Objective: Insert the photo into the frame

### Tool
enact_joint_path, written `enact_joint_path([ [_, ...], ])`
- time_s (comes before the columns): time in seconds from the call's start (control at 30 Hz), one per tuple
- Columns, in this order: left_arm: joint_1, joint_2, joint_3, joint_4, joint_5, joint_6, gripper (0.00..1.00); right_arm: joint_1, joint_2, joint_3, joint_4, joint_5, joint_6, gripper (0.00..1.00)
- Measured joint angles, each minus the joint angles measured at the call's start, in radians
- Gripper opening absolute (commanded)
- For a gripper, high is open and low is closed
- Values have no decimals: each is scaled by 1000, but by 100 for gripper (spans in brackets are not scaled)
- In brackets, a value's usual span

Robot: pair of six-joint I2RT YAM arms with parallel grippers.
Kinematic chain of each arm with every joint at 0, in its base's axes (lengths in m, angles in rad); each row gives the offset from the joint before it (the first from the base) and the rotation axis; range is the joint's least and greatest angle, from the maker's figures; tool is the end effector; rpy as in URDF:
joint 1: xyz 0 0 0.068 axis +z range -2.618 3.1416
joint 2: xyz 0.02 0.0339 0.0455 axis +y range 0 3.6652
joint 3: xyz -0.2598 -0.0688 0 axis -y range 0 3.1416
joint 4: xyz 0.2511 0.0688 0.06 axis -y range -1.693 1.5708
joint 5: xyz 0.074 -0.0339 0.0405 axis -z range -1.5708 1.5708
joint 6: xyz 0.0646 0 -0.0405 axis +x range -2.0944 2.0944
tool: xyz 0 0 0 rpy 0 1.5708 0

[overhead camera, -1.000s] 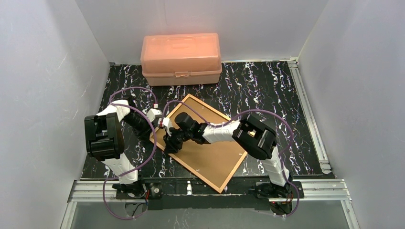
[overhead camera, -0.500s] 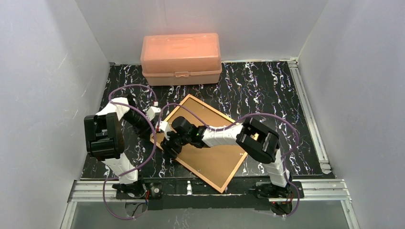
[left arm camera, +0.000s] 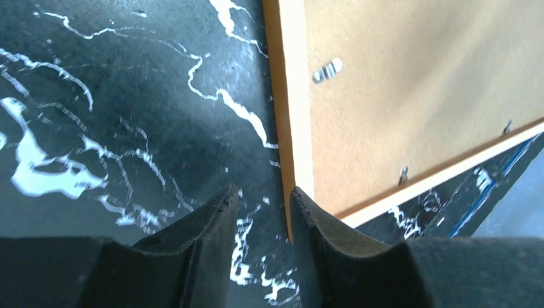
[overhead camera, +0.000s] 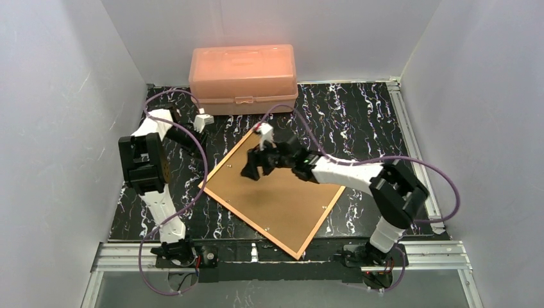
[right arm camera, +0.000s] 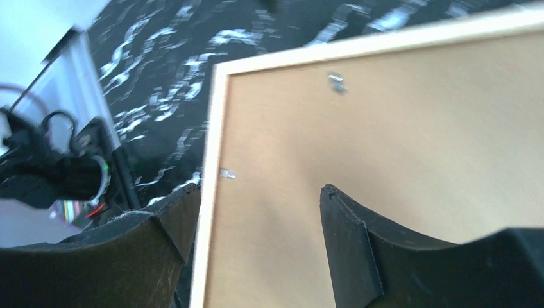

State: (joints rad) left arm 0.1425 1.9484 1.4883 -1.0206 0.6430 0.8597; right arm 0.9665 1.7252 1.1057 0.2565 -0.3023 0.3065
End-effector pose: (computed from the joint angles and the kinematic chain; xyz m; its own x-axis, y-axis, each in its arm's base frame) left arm 0.3804 0.0154 0.1721 -0.6891 0.5137 -0.5112 0.7076 0.6292 -0.3216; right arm 0.2263 0.3615 0.2251 -0.4771 -0.1840 -0.8594 -0.8389 0.3869 0.3828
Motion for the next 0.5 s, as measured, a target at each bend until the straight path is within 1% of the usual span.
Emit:
enact_joint_path([
  [0.1,-26,58,0,50,-7,-82,30,-83,-82,-98,-29,79,72,82],
  [0.2,-54,89,0,96,-34,-142,27,-123,-168,-166,-143,179,126,88],
  [0.33,-75,92,-9,140,-48,-181,23,-153,-323,-219,-373,301,213,96],
  [0.5,-77,90,-57,165,-41,-186,18,-212,-537,-275,-650,409,335,99],
])
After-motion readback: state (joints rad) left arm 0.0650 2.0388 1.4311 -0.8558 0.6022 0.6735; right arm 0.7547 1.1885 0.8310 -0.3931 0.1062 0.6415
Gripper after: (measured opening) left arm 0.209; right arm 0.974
